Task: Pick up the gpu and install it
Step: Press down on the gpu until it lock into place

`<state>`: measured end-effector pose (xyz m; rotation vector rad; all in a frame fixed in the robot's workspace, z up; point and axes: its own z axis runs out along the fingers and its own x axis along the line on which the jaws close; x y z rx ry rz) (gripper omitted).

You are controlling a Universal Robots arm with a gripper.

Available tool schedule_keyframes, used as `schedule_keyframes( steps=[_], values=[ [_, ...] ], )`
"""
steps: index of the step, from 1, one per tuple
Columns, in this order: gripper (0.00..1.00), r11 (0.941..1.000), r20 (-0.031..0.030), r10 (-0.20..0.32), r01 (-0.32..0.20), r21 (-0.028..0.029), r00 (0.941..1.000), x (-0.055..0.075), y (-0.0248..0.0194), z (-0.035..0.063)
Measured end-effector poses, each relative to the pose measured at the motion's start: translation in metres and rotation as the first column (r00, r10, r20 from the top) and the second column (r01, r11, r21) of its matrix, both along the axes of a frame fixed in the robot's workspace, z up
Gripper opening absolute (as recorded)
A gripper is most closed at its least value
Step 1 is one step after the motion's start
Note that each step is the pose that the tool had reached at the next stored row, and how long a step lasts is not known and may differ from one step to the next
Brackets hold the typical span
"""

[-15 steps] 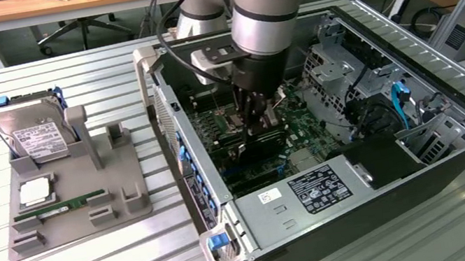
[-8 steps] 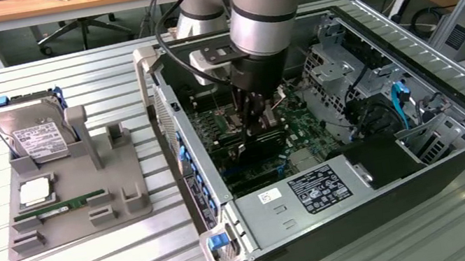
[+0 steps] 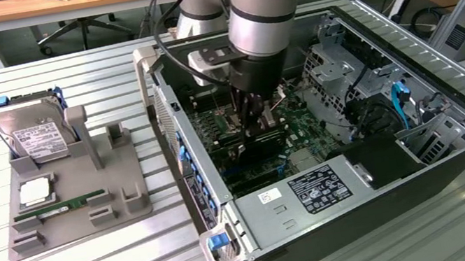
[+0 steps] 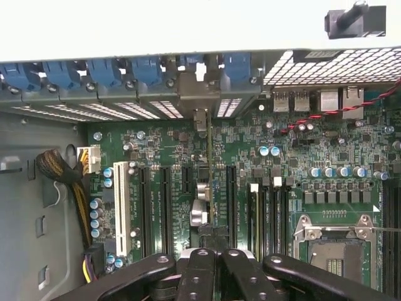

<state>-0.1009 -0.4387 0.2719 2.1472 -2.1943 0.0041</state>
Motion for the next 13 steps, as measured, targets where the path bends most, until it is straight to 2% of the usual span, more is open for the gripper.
schedule_keyframes(
  steps=[6, 9, 13],
  values=[
    [0.11, 1.0, -0.0001, 0.0, 0.0, -0.0002, 1.0, -0.004, -0.0002, 0.0001],
    [0.11, 1.0, -0.0001, 0.0, 0.0, -0.0003, 1.0, -0.0046, -0.0024, 0.0001],
    [0.11, 1.0, -0.0001, 0.0, 0.0, -0.0002, 1.0, -0.0046, -0.0025, 0.0001]
  ],
)
